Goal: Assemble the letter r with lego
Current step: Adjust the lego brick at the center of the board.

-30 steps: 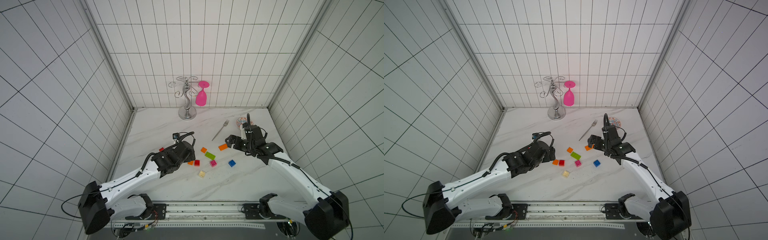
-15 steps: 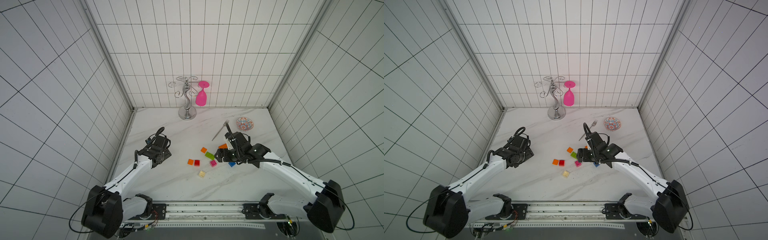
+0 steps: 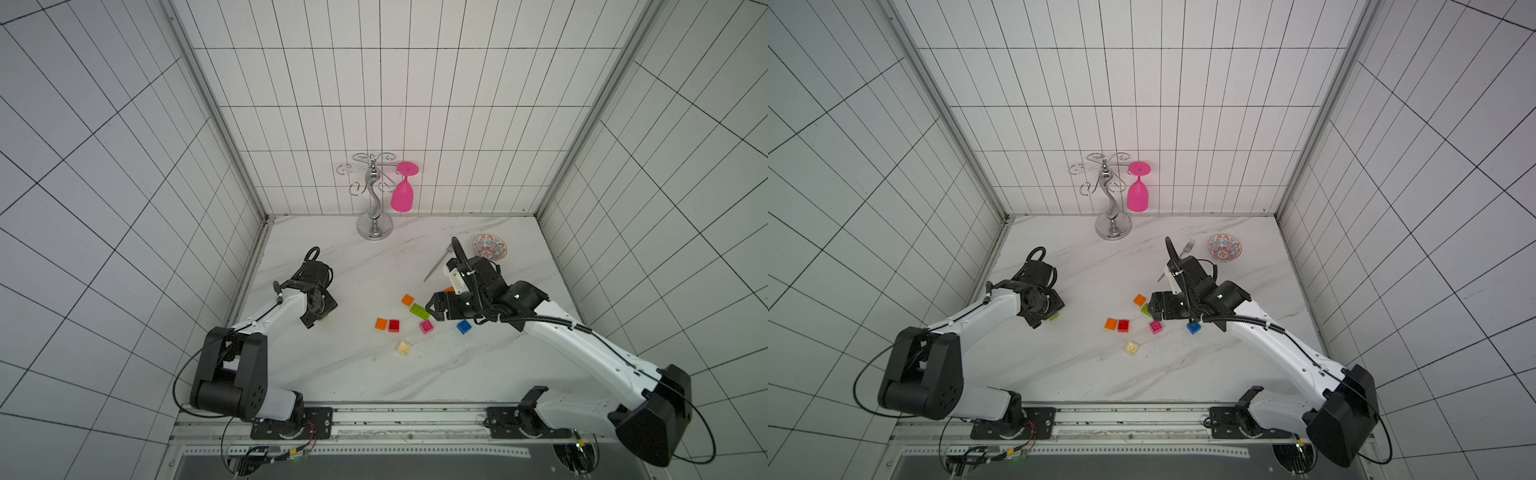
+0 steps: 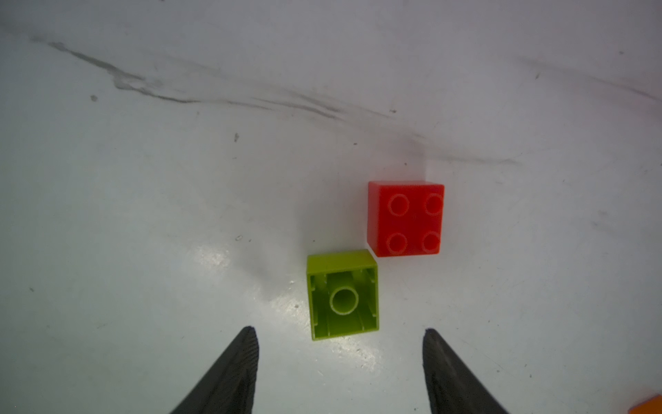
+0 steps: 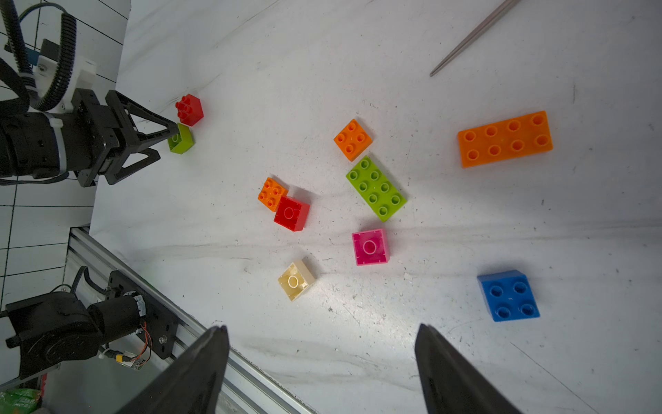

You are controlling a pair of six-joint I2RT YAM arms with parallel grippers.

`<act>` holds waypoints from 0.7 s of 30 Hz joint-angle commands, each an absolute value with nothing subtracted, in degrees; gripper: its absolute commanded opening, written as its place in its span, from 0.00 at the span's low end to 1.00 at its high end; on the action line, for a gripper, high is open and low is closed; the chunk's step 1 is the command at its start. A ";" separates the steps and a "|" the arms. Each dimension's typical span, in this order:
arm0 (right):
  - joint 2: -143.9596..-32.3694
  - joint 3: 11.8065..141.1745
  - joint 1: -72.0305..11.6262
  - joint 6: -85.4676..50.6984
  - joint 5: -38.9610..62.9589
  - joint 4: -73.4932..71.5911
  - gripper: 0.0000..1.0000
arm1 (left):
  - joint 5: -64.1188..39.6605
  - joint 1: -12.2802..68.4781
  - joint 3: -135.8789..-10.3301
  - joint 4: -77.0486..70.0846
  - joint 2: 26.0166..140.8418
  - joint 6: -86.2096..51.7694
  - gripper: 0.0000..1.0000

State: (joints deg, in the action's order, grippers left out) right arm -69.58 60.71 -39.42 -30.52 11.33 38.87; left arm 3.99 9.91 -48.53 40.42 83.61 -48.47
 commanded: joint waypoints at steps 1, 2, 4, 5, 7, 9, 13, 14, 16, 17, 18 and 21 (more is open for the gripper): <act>-68.48 61.23 -39.82 -30.27 11.06 40.42 0.85 | 4.63 9.68 -50.36 39.94 84.89 -48.45 0.63; -68.38 61.21 -39.80 -30.44 11.07 40.43 0.84 | 5.11 9.69 -50.43 40.16 84.99 -48.43 0.62; -68.42 61.27 -39.79 -30.58 11.00 40.31 0.84 | 5.68 9.67 -50.27 40.08 84.90 -48.31 0.59; -68.49 61.40 -39.83 -30.63 10.99 40.34 0.84 | 5.77 9.67 -50.27 39.95 85.03 -48.19 0.58; -68.56 61.52 -39.84 -30.66 11.05 40.34 0.84 | 5.52 9.64 -50.27 39.52 85.57 -47.90 0.55; -68.69 61.40 -39.80 -30.67 11.03 40.21 0.84 | 5.39 9.67 -50.45 39.18 86.66 -47.73 0.53; -68.96 61.41 -39.78 -30.65 11.16 40.23 0.84 | 5.30 9.66 -50.71 38.76 88.47 -47.72 0.49; -68.99 61.37 -39.86 -30.67 11.16 40.24 0.84 | 5.31 9.71 -50.80 38.70 88.75 -47.72 0.48; -69.04 61.44 -39.88 -30.72 11.08 40.25 0.83 | 5.67 9.65 -50.93 38.84 89.20 -47.62 0.46; -68.94 61.48 -39.82 -30.74 11.01 40.25 0.83 | 5.73 9.69 -50.98 38.85 89.28 -47.49 0.44; -68.84 61.52 -39.83 -30.81 10.90 40.20 0.83 | 5.95 9.68 -51.05 38.98 89.28 -47.39 0.42; -68.84 61.34 -39.84 -30.84 10.90 40.17 0.83 | 6.30 9.66 -51.10 39.11 89.38 -47.20 0.38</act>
